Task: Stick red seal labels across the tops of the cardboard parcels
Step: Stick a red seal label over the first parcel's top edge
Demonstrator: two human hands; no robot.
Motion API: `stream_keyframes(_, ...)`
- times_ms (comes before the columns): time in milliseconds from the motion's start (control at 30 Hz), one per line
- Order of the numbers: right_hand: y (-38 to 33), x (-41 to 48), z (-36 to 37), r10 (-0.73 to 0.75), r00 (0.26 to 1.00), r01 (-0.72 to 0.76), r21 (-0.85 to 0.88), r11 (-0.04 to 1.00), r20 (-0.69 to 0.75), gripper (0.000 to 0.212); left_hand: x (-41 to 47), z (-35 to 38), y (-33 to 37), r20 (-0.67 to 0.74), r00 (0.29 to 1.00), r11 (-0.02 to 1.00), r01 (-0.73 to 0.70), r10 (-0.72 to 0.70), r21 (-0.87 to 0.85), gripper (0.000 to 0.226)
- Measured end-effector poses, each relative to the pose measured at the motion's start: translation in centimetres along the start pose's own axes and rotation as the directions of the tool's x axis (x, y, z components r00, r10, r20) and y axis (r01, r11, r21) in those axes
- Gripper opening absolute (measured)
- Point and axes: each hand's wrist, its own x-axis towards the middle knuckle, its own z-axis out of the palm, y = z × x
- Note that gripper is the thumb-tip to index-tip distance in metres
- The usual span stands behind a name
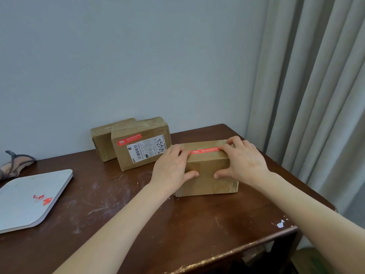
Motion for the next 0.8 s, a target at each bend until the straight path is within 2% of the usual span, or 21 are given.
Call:
stream_keyframes(333,0.1,-0.6,0.0,-0.008,0.999,0.009,0.011,1.0,-0.046,0.076,-0.1,-0.7,0.4,-0.004,0.999,0.998,0.038,-0.038,-0.049,0.06)
stream_keyframes(400,0.0,-0.7,0.0,0.02,0.998,-0.017,0.057,0.998,-0.051,0.08,-0.3,-0.9,0.2,0.021,0.997,0.992,0.082,-0.08,-0.096,0.064)
stream_keyframes(500,0.4,-1.0,0.0,0.073,0.995,-0.067,0.091,0.994,-0.073,0.096,-1.1,-0.9,-0.5,0.023,0.991,0.976,0.132,-0.13,-0.17,0.084)
stream_keyframes(600,0.6,-1.0,0.1,0.145,0.988,-0.14,0.083,0.987,-0.054,0.101,-1.6,-1.4,-1.0,0.084,0.962,0.926,0.272,-0.259,-0.261,0.092)
stream_keyframes(700,0.1,-0.8,0.3,0.145,0.987,-0.141,0.064,0.988,-0.072,0.091,-1.6,-1.7,-1.4,0.169,0.925,0.851,0.38,-0.34,-0.364,0.076)
stream_keyframes(800,-0.4,-0.4,0.0,0.142,0.986,-0.13,0.126,0.984,-0.091,0.077,-1.1,-2.4,-1.6,0.158,0.918,0.83,0.397,-0.364,-0.392,0.062)
